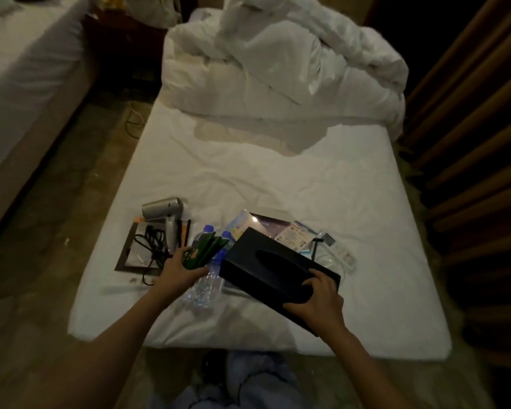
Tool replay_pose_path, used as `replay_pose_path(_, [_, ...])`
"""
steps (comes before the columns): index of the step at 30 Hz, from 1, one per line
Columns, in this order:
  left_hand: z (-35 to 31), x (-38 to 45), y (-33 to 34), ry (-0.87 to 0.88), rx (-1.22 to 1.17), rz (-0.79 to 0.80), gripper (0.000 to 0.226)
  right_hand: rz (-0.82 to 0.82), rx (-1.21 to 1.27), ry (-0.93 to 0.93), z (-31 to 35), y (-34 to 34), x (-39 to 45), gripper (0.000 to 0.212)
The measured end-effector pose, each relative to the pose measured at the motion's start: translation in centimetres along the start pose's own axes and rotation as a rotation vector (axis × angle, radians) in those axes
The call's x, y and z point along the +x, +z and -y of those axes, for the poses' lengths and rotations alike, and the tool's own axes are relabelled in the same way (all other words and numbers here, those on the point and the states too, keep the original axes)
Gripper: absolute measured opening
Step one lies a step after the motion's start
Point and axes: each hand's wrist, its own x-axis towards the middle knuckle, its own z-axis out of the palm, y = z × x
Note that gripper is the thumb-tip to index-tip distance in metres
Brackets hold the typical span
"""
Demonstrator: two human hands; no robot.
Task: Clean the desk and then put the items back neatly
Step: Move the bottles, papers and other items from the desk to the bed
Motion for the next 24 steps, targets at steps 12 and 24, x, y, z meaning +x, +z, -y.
replay_pose_path(12, [-5.3,8.4,-4.9,-0.098,-0.106,-0.139,0.061,0.131,-0.058,-0.206,7.2,-0.3,18.9,0.059])
replay_pose_path(24, [-6.8,19.5,-6.6,-0.197,-0.164,-0.16,0.055,0.248,-0.237,-0.303,14.0,1.6,30.3,0.059])
